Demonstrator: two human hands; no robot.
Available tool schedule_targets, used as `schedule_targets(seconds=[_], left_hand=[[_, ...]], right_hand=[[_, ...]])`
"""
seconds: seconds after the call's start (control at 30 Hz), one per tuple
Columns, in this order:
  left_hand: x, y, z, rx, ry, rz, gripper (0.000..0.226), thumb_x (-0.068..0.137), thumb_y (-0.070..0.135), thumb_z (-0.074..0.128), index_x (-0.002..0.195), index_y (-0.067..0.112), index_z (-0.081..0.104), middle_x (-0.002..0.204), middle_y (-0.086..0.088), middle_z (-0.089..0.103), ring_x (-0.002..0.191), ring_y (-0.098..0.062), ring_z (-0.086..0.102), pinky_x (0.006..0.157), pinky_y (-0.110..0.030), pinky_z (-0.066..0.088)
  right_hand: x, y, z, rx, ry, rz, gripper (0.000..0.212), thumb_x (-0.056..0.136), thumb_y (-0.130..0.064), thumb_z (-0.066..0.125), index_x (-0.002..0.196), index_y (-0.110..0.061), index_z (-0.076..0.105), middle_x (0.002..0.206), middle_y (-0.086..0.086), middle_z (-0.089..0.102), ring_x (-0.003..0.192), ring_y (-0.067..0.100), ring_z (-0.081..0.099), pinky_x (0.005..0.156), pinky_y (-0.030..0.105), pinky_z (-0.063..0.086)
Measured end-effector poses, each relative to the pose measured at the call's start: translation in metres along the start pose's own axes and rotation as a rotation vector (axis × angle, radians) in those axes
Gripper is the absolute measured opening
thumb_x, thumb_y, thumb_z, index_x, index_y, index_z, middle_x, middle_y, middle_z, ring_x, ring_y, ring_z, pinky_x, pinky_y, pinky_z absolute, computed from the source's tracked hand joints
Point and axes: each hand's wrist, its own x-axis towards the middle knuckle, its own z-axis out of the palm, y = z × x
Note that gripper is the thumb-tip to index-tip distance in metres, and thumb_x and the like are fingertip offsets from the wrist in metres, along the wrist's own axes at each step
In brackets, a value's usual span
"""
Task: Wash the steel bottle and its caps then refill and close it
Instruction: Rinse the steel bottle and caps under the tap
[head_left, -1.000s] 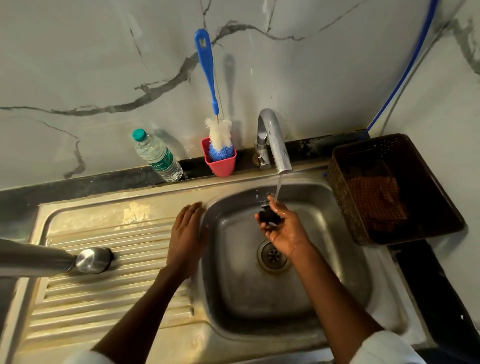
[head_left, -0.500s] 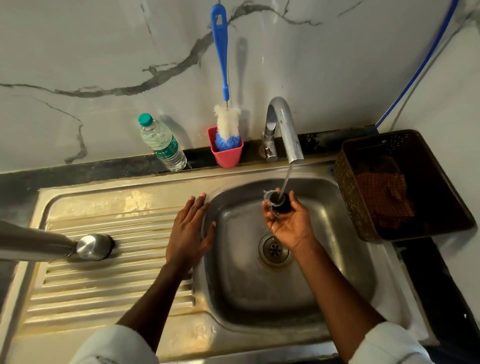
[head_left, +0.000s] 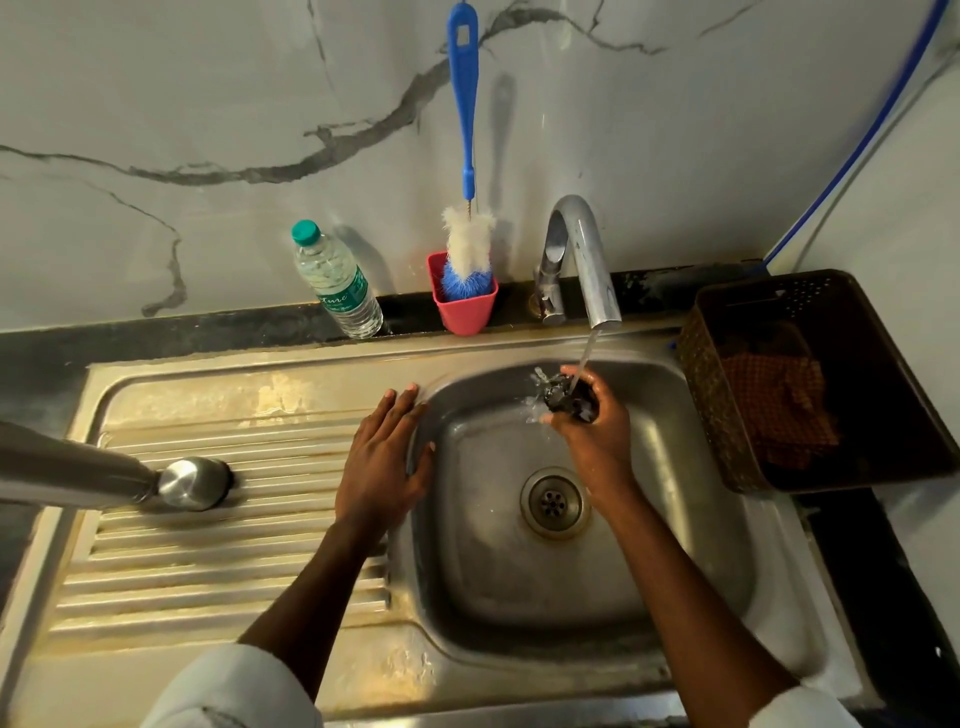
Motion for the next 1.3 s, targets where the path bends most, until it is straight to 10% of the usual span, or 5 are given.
schedule_targets(seconds=[0.47,0.67,0.93,1.3], left_hand=[[0.001,-0.001,-0.002,-0.003,-0.011,0.014,0.075,0.097,0.062,0.038,0.164,0.028,0.034,0.174,0.008,0.021,0.163,-0.016,0.009,0.131,-0.048,0.021],[0.0,-0.002,-0.001,0.013,-0.016,0.01,0.075,0.098,0.06,0.039,0.165,0.028,0.033,0.174,0.008,0.02,0.163,-0.016,0.008,0.131,-0.049,0.021],[0.001,-0.005,0.001,0.02,-0.017,0.009,0.073,0.099,0.059,0.04,0.164,0.028,0.034,0.175,0.009,0.02,0.163,-0.015,0.007,0.13,-0.05,0.022],[0.001,-0.003,0.001,0.014,-0.013,0.011,0.072,0.098,0.057,0.044,0.164,0.029,0.034,0.174,0.008,0.021,0.163,-0.016,0.008,0.13,-0.051,0.022]], right_hand=[[0.001,0.003,-0.014,0.062,-0.118,0.244,0.045,0.091,-0.022,0.076,0.132,-0.034,0.064,0.118,-0.004,0.074,0.099,0.015,0.072,0.072,0.029,0.053],[0.013,-0.004,-0.006,0.852,-0.057,0.619,0.041,0.089,-0.02,0.067,0.13,-0.018,0.065,0.108,0.011,0.066,0.082,0.023,0.067,0.057,0.024,0.05],[0.013,0.005,-0.01,0.641,-0.153,0.666,0.046,0.096,-0.05,0.061,0.123,-0.012,0.063,0.104,0.013,0.072,0.077,0.016,0.062,0.061,0.027,0.043],[-0.001,0.019,-0.022,-0.078,-0.258,0.132,0.061,0.07,0.016,0.08,0.12,-0.017,0.072,0.118,-0.002,0.075,0.112,0.014,0.07,0.089,0.024,0.057]])
